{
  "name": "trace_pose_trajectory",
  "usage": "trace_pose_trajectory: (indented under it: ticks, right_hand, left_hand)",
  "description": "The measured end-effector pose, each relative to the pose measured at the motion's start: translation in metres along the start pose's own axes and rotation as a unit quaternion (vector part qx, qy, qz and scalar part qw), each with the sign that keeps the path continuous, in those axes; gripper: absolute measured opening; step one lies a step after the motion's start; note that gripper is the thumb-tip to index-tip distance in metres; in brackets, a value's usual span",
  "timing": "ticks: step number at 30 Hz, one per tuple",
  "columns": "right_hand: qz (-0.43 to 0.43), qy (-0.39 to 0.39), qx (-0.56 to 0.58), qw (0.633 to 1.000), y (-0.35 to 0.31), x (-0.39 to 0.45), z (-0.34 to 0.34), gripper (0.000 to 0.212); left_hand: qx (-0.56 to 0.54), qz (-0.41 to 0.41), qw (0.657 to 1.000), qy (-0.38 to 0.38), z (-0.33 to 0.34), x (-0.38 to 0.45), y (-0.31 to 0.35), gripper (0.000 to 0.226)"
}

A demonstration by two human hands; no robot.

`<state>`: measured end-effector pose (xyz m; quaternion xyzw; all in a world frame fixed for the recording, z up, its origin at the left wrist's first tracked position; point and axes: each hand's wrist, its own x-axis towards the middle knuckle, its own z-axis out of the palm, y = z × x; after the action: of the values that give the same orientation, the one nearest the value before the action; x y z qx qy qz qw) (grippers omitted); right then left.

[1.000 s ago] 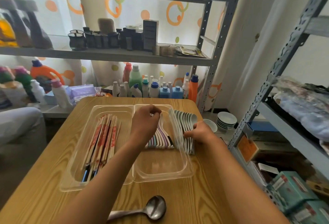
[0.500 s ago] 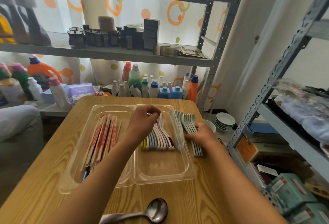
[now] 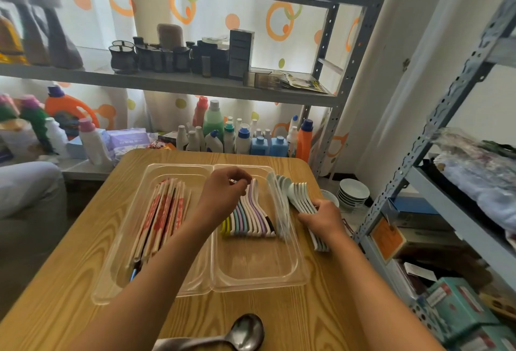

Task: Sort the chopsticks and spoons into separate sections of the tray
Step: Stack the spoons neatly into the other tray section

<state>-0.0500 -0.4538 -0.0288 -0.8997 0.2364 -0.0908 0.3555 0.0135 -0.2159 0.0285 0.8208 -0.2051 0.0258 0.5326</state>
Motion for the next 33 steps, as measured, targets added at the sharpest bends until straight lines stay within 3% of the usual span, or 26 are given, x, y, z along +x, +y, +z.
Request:
trace_pose_trajectory:
  ticks: [8, 23, 33]
  right_hand:
    - [-0.008, 0.043, 0.065, 0.997, -0.004, -0.011, -0.019, 0.04]
    - [-0.053, 0.012, 0.169, 0.984, -0.055, -0.029, -0.023, 0.058]
    - [-0.059, -0.088, 0.217, 0.97, -0.101, -0.071, 0.016, 0.046]
  left_hand:
    - [0.015, -0.007, 1.0, -0.007, -0.012, 0.001, 0.002, 0.013]
    - [0.021, -0.019, 0.999, -0.022, -0.023, -0.008, 0.008, 0.014]
    - [0.086, -0.029, 0.995, -0.035, -0.037, -0.003, -0.002, 0.023]
